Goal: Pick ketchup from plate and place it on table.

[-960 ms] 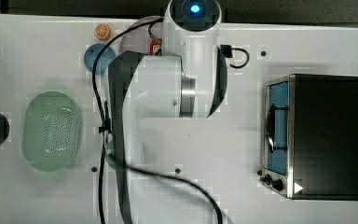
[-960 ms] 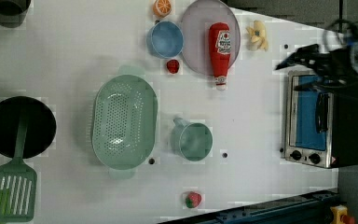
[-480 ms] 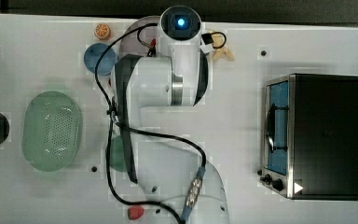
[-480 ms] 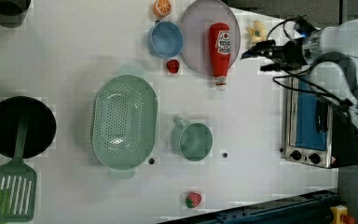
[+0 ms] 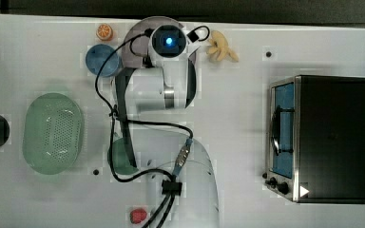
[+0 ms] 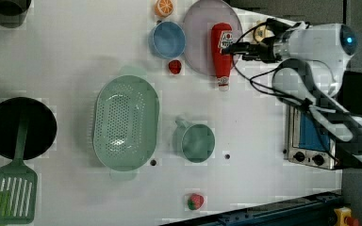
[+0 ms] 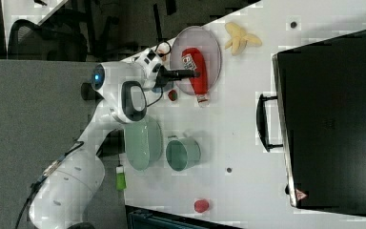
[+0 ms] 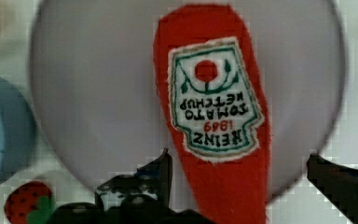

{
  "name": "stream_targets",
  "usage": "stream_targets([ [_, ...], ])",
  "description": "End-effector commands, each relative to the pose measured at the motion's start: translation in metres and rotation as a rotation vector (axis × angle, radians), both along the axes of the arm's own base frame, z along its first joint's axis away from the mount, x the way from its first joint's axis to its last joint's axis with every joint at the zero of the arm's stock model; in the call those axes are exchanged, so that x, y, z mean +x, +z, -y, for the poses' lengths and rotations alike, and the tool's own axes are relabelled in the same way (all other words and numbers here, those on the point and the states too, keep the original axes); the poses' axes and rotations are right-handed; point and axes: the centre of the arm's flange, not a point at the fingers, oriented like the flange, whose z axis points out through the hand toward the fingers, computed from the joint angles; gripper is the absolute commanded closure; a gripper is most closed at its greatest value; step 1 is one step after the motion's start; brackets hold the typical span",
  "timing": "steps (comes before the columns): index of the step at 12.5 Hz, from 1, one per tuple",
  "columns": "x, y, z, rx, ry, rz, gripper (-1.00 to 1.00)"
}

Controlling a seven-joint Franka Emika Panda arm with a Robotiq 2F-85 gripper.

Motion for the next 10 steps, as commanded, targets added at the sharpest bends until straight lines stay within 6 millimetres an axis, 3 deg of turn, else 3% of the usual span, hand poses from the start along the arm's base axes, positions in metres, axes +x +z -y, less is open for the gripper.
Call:
stream_targets([
  [1,0.012,-0.005,-0.004,-0.024,0.098,0.067,-1.00],
  [6,0.012,-0.034,-0.004,-0.023,0.101,0.076,-1.00],
  [7,0.013,-0.035,-0.004,-0.023,0.101,0.082,-0.92],
  [10,0.016,-0.031,-0.004,-0.022,0.099,0.098,-0.21],
])
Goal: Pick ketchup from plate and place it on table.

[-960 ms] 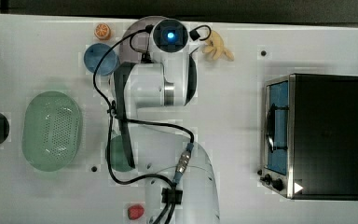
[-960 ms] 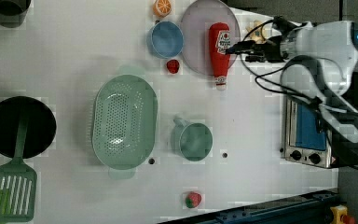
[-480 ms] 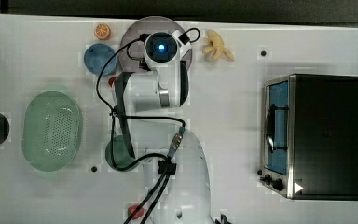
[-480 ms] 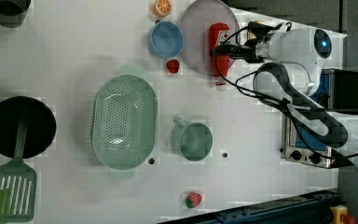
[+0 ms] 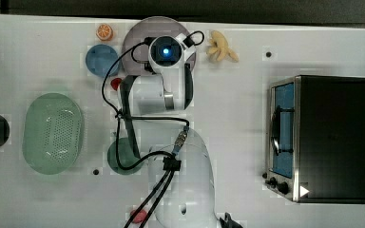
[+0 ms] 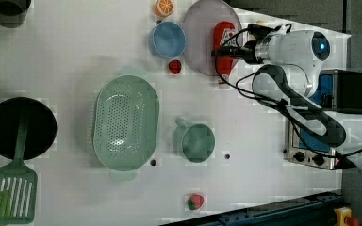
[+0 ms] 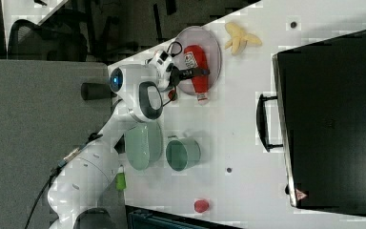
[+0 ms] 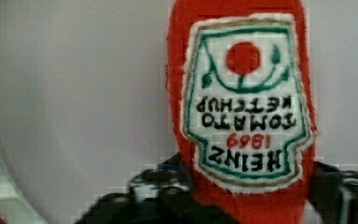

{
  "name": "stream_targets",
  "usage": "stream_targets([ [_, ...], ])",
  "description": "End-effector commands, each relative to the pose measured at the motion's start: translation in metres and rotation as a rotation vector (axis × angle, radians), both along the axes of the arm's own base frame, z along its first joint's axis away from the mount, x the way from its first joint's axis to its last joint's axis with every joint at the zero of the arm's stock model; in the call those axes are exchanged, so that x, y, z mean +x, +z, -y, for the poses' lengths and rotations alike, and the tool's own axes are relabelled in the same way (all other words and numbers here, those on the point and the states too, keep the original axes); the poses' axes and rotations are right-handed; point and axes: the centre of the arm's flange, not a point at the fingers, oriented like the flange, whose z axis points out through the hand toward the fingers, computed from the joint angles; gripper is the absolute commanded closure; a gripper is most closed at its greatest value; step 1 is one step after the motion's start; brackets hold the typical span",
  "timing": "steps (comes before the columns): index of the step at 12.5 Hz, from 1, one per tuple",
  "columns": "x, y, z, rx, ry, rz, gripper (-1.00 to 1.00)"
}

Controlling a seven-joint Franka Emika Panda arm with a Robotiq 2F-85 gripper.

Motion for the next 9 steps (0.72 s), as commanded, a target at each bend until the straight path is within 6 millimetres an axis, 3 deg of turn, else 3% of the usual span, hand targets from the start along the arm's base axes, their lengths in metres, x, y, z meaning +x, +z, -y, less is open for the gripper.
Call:
stream_targets([
  [1,0.015,0.028,-0.001,0.000,0.043,0.066,-0.20],
  [4,0.023,0.058,-0.002,0.005,0.024,0.109,-0.20],
  [9,0.020,0.157,0.005,0.067,-0.057,0.090,-0.20],
])
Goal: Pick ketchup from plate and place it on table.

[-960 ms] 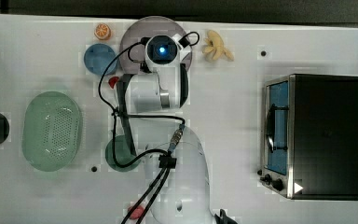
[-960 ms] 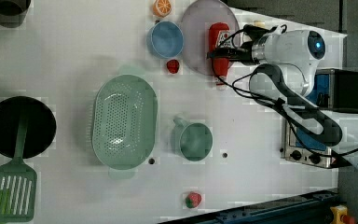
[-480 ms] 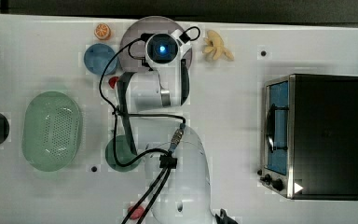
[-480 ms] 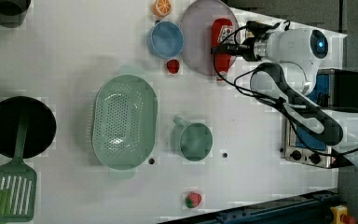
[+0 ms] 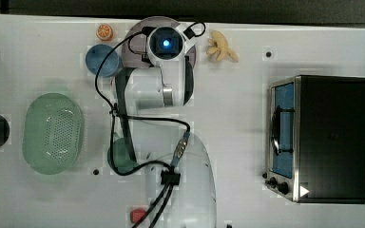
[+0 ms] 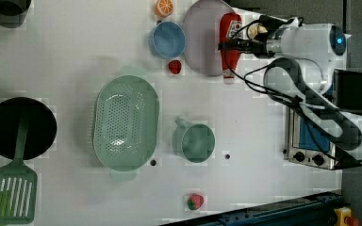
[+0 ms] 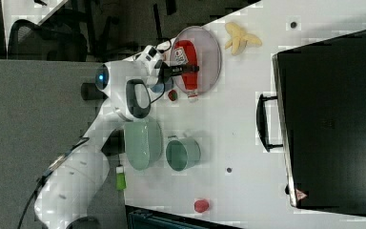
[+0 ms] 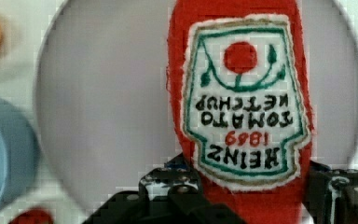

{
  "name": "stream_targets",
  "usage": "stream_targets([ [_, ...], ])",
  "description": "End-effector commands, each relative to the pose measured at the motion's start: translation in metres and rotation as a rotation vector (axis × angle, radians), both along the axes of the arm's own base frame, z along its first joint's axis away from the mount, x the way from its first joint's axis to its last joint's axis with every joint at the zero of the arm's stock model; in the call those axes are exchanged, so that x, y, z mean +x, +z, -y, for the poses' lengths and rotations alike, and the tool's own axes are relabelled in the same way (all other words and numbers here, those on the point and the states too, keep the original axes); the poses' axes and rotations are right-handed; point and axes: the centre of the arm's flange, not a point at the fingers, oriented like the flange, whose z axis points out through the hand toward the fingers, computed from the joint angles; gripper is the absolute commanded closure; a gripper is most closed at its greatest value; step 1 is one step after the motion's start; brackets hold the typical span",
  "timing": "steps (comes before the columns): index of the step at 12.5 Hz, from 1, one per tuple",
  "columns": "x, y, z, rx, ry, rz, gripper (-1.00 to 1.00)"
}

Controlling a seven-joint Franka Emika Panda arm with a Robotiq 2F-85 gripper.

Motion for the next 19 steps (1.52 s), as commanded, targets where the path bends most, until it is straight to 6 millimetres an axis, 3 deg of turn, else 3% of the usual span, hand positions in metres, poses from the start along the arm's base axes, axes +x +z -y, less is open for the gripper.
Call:
stream_targets([
  [1,0.010,0.128,0.009,0.054,-0.041,0.085,-0.20],
  [5,-0.023,0.221,0.036,0.046,-0.073,-0.001,-0.20],
  [8,-0.060,0.262,0.069,0.029,-0.120,-0.083,-0.20],
  [10,-0.087,0.268,0.094,0.023,-0.163,-0.092,-0.20],
  [12,-0.116,0.255,0.107,0.023,-0.191,-0.132,-0.20],
  [15,-0.152,0.222,0.103,0.018,-0.192,-0.137,-0.20],
  [19,-0.186,0.140,0.097,0.009,-0.192,-0.131,-0.20],
])
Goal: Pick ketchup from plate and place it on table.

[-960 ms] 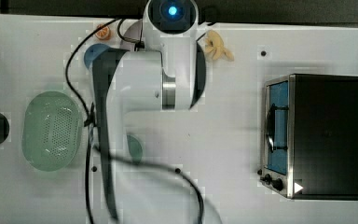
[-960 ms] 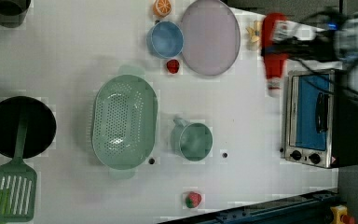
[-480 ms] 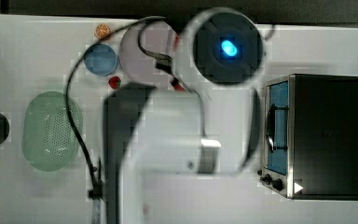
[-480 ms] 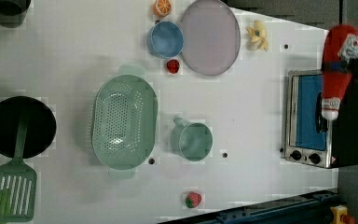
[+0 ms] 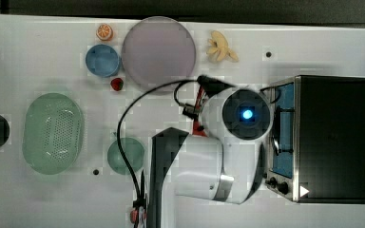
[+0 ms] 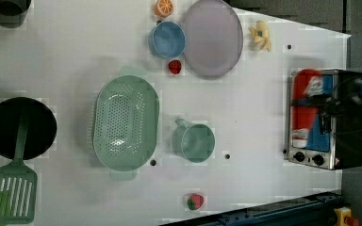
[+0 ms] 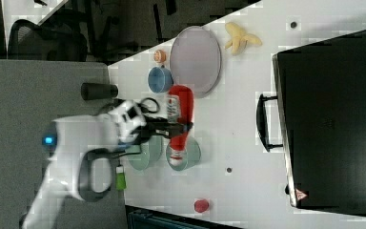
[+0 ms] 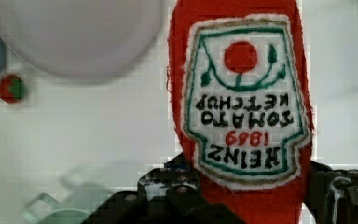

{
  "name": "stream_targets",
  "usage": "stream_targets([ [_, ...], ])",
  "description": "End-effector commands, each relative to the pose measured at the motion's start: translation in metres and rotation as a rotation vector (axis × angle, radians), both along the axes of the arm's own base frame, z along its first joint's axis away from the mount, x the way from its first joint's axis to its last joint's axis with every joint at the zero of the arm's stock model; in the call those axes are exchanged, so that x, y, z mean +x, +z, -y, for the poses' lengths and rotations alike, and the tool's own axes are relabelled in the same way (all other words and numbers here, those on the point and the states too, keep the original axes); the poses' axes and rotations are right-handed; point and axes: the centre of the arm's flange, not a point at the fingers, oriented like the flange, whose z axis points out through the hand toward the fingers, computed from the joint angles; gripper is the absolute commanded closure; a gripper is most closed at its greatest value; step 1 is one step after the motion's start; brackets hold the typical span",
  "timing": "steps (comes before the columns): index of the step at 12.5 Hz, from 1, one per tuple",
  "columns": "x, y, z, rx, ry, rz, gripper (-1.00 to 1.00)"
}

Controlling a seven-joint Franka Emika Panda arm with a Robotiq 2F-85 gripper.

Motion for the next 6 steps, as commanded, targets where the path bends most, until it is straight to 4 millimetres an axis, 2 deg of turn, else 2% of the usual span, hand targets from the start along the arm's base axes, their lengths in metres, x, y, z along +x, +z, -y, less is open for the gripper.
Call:
stream_targets([
  [1,-0.017,-0.053,-0.023,-0.008,0.064,-0.025,-0.20],
  [6,-0.021,-0.142,-0.026,-0.013,0.066,-0.065,-0.20],
])
